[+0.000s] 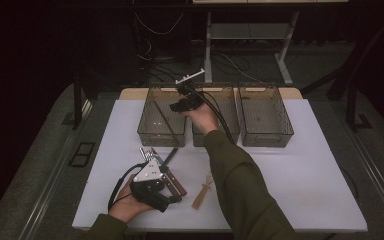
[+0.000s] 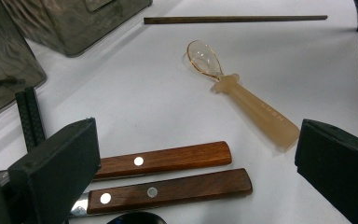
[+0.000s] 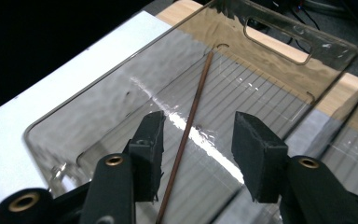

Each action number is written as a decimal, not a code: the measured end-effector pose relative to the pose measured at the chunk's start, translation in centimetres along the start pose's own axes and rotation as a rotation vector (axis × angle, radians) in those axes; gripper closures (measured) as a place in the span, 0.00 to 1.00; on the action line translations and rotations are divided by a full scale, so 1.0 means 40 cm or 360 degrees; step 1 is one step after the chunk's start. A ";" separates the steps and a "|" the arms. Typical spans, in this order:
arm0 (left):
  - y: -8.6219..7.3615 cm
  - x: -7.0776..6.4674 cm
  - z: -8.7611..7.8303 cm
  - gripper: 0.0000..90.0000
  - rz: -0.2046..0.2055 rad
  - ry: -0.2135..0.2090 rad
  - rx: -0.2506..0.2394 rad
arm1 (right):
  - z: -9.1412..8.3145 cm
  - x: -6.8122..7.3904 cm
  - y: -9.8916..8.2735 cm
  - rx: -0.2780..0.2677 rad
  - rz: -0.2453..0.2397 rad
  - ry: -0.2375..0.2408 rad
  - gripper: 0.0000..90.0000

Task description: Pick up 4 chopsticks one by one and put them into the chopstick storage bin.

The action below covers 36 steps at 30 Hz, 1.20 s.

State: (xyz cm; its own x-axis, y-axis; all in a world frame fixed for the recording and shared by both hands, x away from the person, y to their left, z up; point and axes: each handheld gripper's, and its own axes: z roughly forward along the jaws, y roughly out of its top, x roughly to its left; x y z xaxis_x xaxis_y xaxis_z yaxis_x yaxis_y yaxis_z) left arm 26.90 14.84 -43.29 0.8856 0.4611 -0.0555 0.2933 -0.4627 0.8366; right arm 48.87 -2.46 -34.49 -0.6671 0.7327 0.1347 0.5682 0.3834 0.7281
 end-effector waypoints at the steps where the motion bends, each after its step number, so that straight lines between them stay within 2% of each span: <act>1: 0.000 -0.001 0.000 0.00 -0.0010 -0.0001 -0.0001 | -0.014 -0.004 -0.004 -0.0015 -0.0005 0.0000 0.57; 5: 0.000 0.001 -0.002 0.00 -0.0015 0.0007 -0.0011 | -0.055 -0.014 -0.021 -0.0056 -0.0016 0.0025 0.50; 8: 0.000 0.004 -0.002 0.00 -0.0019 0.0019 -0.0009 | -0.083 -0.022 -0.038 -0.0055 -0.0038 0.0027 0.45; 16: -0.001 0.011 -0.002 0.00 -0.0040 0.0054 -0.0018 | -0.147 -0.048 -0.087 -0.0066 -0.0026 0.0058 0.38; 23: -0.004 0.014 -0.002 0.00 -0.0050 0.0044 -0.0027 | -0.194 -0.055 -0.133 -0.0095 -0.0060 0.0065 0.30; 32: -0.005 0.012 -0.002 0.00 -0.0050 0.0045 -0.0018 | -0.245 -0.050 -0.183 -0.0071 -0.0152 0.0080 0.29; 36: -0.005 0.011 -0.001 0.00 -0.0036 0.0039 -0.0010 | -0.270 -0.053 -0.214 -0.0082 -0.0141 0.0077 0.29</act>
State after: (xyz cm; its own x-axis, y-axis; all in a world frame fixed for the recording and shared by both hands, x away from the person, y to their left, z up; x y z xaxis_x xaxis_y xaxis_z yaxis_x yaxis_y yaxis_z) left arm 27.21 15.14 -43.48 0.8698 0.4896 -0.0610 0.3107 -0.4475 0.8386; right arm 40.22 -13.38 -33.74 -0.7368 0.6687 0.0998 0.4812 0.4150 0.7722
